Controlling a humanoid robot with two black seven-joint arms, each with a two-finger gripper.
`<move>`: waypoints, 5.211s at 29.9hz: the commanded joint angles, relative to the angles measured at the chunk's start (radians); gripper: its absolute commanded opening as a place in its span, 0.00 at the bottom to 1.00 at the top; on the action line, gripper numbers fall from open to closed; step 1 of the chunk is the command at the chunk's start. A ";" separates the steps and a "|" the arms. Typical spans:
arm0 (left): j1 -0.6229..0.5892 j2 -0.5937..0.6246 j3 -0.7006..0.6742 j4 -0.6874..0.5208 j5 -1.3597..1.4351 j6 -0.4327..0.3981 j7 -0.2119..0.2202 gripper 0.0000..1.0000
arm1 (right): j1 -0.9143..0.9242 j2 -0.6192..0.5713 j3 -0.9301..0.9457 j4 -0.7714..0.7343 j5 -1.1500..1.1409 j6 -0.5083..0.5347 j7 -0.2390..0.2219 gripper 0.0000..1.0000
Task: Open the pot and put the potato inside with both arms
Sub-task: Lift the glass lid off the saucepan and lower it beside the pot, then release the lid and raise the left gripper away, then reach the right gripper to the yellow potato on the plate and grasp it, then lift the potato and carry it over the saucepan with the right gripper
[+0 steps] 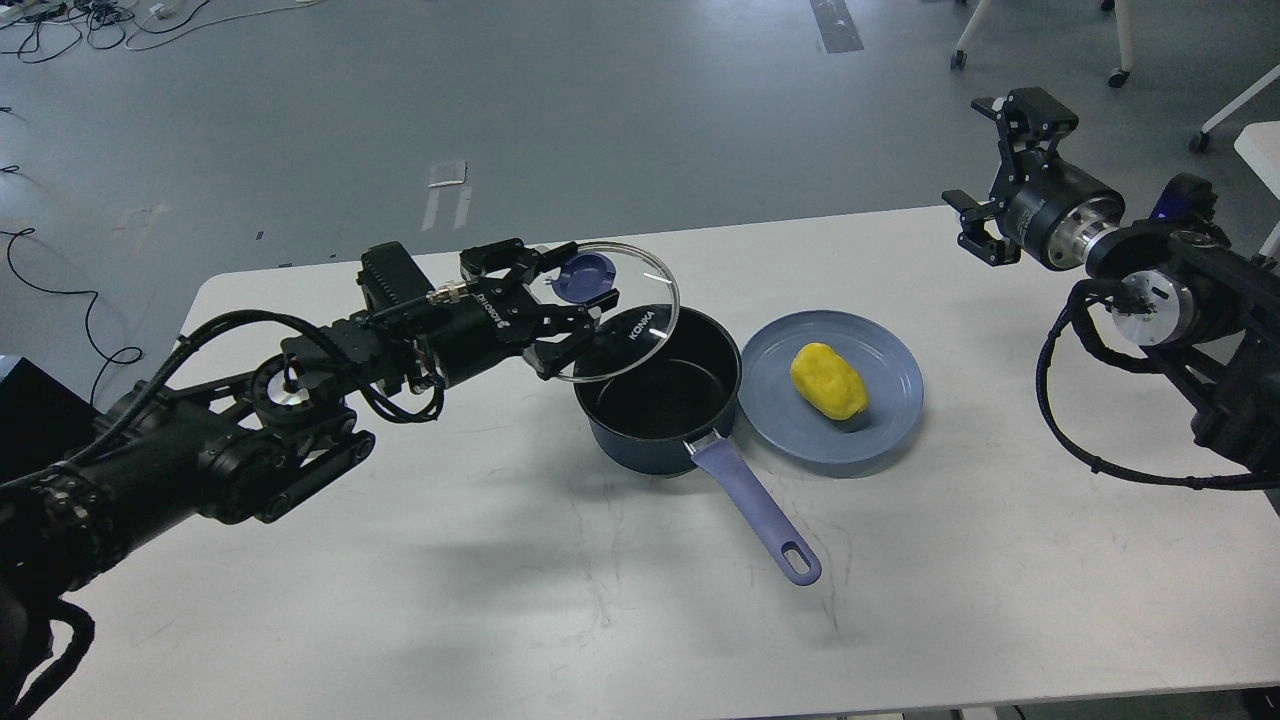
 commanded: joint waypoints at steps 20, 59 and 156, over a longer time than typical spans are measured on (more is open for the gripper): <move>0.241 0.147 0.002 0.064 -0.006 0.003 0.000 0.67 | 0.008 -0.003 -0.006 0.000 -0.001 -0.001 -0.005 1.00; -0.128 0.154 -0.070 -0.100 -1.192 -0.305 0.000 0.98 | 0.092 -0.027 -0.218 0.063 -0.028 -0.001 0.008 1.00; 0.030 0.154 -0.544 -0.086 -1.687 -0.799 0.397 0.98 | 0.369 -0.156 -0.859 0.310 -1.110 -0.236 0.146 0.00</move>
